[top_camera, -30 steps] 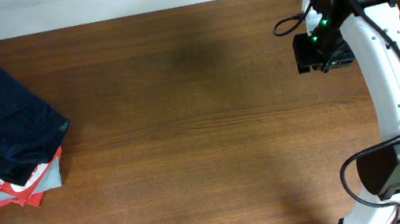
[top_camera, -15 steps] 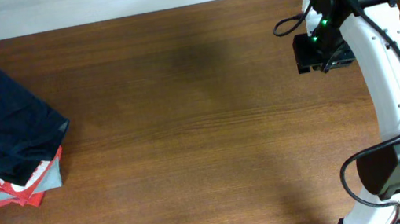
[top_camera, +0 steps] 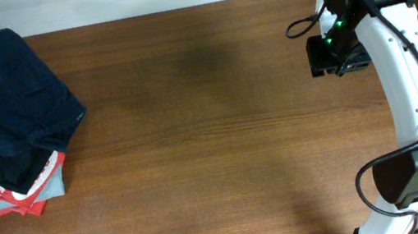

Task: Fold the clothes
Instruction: 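Lower the shorts onto the stack and open the left gripper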

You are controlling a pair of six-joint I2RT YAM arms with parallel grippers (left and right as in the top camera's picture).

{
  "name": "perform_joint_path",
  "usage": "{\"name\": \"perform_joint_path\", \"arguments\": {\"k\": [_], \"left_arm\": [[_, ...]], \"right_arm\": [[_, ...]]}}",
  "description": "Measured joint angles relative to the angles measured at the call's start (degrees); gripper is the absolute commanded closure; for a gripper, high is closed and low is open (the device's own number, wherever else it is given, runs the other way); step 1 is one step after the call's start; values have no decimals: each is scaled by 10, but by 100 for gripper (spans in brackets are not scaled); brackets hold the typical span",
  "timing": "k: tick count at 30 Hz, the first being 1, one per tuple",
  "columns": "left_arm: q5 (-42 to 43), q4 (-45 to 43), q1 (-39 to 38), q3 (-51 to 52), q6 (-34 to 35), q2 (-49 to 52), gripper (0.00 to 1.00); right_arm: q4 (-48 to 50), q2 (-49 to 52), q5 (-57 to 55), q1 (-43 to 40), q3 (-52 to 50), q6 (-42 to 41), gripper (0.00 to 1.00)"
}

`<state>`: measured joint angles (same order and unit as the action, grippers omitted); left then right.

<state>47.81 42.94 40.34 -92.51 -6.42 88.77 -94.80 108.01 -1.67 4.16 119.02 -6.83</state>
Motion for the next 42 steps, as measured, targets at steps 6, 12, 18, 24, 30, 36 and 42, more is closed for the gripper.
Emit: {"name": "perform_joint_path", "arguments": {"k": [6, 12, 18, 24, 30, 36, 42], "left_arm": [[-25, 2, 20, 0, 0, 0, 96], [-113, 39, 48, 0, 0, 2, 96], [-179, 49, 64, 0, 0, 3, 96], [-203, 51, 71, 0, 0, 3, 96], [-209, 53, 71, 0, 0, 4, 96], [-233, 66, 71, 0, 0, 4, 96], [-257, 69, 71, 0, 0, 4, 96]], "right_arm": [[0, 0, 0, 0, 0, 0, 47], [-2, 0, 0, 0, 0, 0, 47], [-2, 0, 0, 0, 0, 0, 47], [-2, 0, 0, 0, 0, 0, 47], [-6, 0, 0, 0, 0, 0, 47], [-6, 0, 0, 0, 0, 0, 47], [-6, 0, 0, 0, 0, 0, 46]]}}
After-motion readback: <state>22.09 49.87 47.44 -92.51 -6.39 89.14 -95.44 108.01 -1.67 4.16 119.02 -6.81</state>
